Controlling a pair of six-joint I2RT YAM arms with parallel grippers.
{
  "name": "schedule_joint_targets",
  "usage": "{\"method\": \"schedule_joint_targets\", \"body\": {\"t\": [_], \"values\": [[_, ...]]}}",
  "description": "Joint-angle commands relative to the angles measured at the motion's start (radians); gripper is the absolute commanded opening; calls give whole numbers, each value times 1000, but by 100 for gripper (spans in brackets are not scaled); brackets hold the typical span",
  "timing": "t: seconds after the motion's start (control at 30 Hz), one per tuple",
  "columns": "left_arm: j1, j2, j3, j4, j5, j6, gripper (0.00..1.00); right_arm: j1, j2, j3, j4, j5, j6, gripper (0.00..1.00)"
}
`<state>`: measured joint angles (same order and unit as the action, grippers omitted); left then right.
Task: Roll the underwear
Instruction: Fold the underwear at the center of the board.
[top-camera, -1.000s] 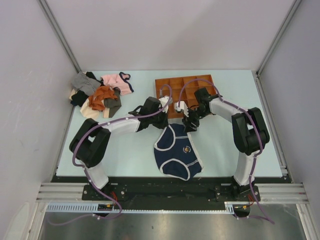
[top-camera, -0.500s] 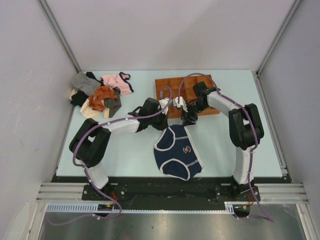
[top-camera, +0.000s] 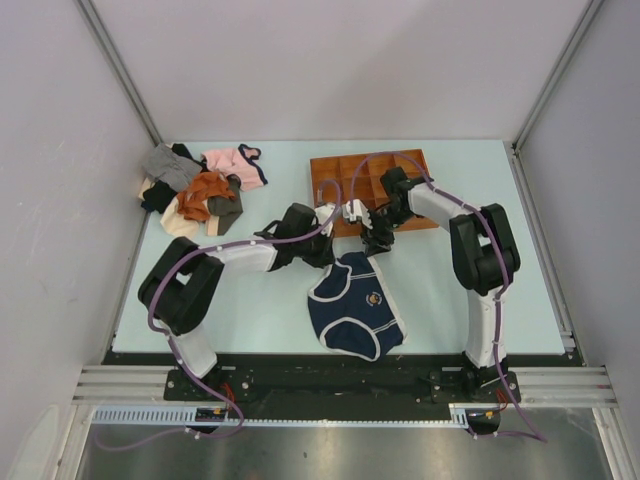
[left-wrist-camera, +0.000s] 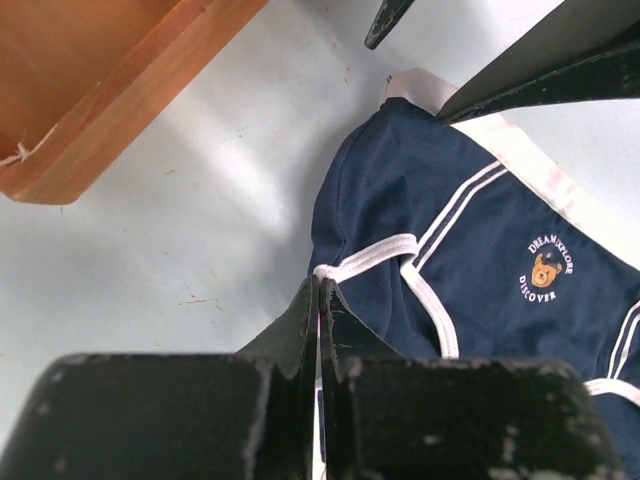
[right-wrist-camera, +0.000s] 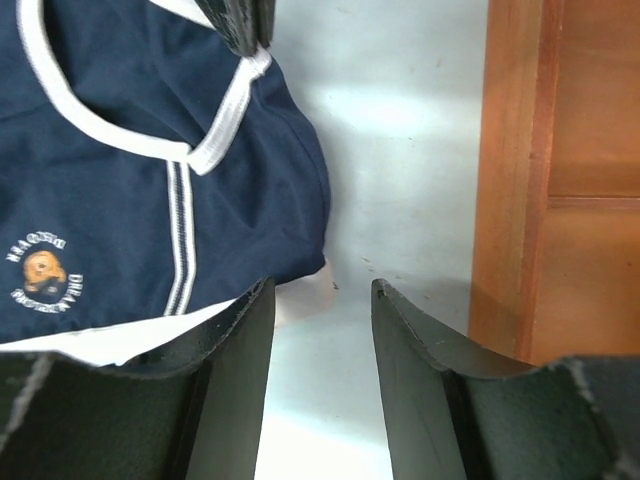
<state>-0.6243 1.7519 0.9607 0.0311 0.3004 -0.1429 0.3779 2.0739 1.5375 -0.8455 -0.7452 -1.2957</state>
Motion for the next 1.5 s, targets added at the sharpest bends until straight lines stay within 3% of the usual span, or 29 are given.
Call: {"method": "schedule_joint_targets", "body": {"t": [0.0, 0.13, 0.27, 0.5, 1.1, 1.27, 1.4, 1.47], "values": [[15, -29, -8, 72, 36, -29, 0, 27, 15, 4, 54, 70, -10, 47], [29, -12, -4, 70, 37, -46, 0, 39, 15, -8, 80, 90, -2, 46], [47, 6, 0, 73, 42, -78, 0, 16, -14, -1, 59, 6, 7, 48], [54, 34, -13, 104, 62, -110, 0, -24, 1, 61, 11, -62, 183, 49], [71, 47, -50, 182, 101, -164, 0, 32, 110, 101, 17, 121, 282, 49], [78, 49, -45, 185, 106, -165, 0, 32, 112, 90, -4, 107, 256, 37], [93, 55, -16, 165, 112, -158, 1, 26, 86, 89, -33, 67, 228, 14], [97, 55, -4, 155, 115, -150, 0, 24, 71, 90, -49, 43, 222, 8]]}}
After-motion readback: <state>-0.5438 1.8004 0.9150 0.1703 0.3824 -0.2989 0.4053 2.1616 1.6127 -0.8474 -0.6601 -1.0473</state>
